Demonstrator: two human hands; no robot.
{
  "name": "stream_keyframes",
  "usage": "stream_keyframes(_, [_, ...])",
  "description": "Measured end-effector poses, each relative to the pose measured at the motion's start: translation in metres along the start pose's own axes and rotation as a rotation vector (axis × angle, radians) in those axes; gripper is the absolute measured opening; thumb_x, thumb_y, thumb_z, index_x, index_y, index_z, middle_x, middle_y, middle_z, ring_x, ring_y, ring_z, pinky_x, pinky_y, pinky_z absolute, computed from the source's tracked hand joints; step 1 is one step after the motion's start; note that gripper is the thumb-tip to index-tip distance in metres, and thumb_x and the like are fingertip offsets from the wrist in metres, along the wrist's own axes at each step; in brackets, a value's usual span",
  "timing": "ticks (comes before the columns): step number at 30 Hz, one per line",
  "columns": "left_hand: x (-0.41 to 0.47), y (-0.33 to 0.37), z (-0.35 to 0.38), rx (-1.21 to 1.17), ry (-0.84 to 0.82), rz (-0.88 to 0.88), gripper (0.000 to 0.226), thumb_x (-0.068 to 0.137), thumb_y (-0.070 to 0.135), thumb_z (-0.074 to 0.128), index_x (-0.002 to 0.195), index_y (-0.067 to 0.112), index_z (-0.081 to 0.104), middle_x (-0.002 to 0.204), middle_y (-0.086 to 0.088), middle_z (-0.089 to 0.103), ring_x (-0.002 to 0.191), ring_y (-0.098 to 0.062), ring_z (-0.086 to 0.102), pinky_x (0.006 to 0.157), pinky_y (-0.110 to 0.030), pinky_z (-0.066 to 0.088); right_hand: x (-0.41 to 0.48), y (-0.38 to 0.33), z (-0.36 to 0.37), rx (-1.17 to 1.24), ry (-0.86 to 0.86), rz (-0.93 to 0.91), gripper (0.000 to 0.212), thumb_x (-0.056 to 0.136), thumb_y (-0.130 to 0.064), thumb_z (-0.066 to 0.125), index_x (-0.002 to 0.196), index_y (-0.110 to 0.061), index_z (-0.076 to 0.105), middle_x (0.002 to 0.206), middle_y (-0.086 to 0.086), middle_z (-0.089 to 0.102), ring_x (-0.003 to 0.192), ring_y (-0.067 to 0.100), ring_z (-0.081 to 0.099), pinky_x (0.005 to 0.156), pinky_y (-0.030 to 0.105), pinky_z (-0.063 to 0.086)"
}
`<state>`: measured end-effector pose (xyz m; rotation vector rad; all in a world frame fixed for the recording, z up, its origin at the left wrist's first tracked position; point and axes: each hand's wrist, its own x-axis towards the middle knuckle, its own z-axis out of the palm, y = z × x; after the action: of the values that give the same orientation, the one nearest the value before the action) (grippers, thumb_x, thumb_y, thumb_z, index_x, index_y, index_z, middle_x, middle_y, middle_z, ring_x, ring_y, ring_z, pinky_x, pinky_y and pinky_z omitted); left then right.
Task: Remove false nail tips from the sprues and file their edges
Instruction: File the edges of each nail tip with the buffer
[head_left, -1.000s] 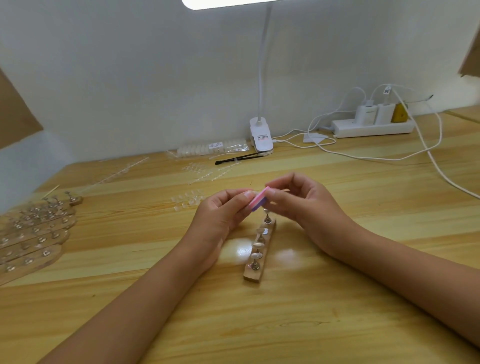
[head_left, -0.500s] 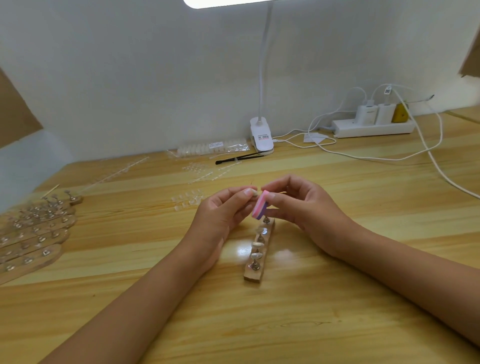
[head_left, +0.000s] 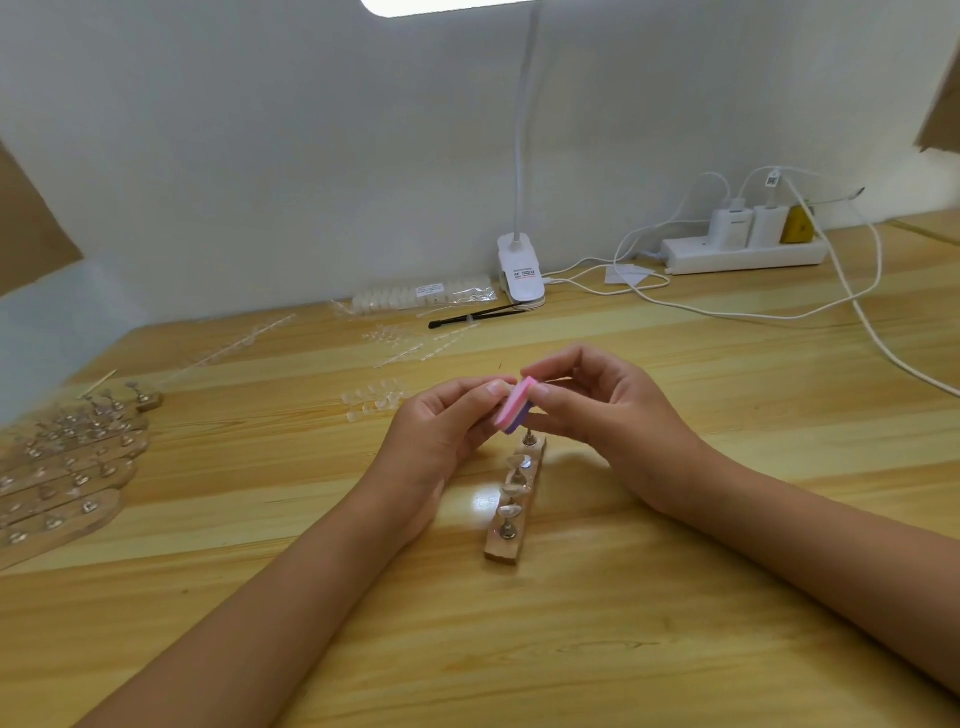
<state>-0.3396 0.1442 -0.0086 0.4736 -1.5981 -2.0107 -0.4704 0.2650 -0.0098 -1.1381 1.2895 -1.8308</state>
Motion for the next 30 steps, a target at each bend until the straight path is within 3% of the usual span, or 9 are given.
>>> stream_keyframes(11, [-0.0002,-0.0004,0.0006,-0.007,0.006,0.002,0.025,0.078,0.021,0.067,0.098,0.009,0.074,0.091,-0.003,0.076,0.085,-0.008,0.071,0.080,-0.016,0.055,-0.0011,-0.0019,0.0005,-0.003,0.039,-0.039,0.027,0.079,-0.021,0.069,0.103,-0.010,0.067,0.098,0.005,0.076,0.096,0.019,0.072,0.080,0.025,0.057])
stream_keyframes(14, [-0.0004,-0.0009,0.0004,0.003,0.000,0.021,0.025,0.076,0.022,0.067,0.097,0.011,0.075,0.088,-0.003,0.076,0.083,-0.008,0.070,0.077,-0.017,0.054,-0.0021,-0.0019,0.0018,-0.048,-0.032,-0.029,0.025,0.081,-0.020,0.069,0.103,-0.010,0.067,0.101,0.007,0.075,0.097,0.021,0.072,0.081,0.028,0.058])
stream_keyframes(17, [-0.0011,-0.0005,0.0005,0.024,-0.011,0.037,0.025,0.076,0.025,0.068,0.096,0.015,0.078,0.094,-0.003,0.077,0.090,-0.009,0.071,0.080,-0.016,0.053,-0.0018,-0.0017,0.0016,-0.037,0.038,-0.053,0.025,0.079,-0.021,0.070,0.102,-0.010,0.067,0.097,0.006,0.076,0.096,0.020,0.072,0.080,0.028,0.058])
stream_keyframes(21, [-0.0011,-0.0008,0.0001,0.052,-0.020,0.045,0.023,0.074,0.030,0.070,0.092,0.021,0.081,0.095,-0.002,0.077,0.092,-0.009,0.070,0.080,-0.017,0.053,-0.0015,-0.0012,0.0015,-0.047,-0.027,-0.035,0.025,0.082,-0.018,0.070,0.103,-0.006,0.066,0.099,0.007,0.075,0.096,0.022,0.072,0.080,0.029,0.058])
stream_keyframes(25, [-0.0003,-0.0008,0.0000,0.045,-0.020,0.045,0.031,0.076,0.028,0.069,0.102,0.011,0.077,0.099,-0.005,0.076,0.094,-0.010,0.070,0.081,-0.017,0.053,-0.0009,-0.0002,0.0011,0.008,0.003,-0.027,0.023,0.079,-0.018,0.070,0.099,-0.007,0.064,0.094,0.003,0.076,0.095,0.020,0.073,0.081,0.031,0.058])
stream_keyframes(30, [0.0002,0.0001,0.0004,0.035,-0.011,0.033,0.029,0.075,0.027,0.069,0.099,0.013,0.078,0.100,-0.005,0.076,0.095,-0.009,0.070,0.081,-0.017,0.053,-0.0017,-0.0020,0.0017,0.005,0.003,-0.032,0.026,0.079,-0.019,0.069,0.101,-0.005,0.063,0.094,0.003,0.076,0.096,0.020,0.072,0.080,0.028,0.058])
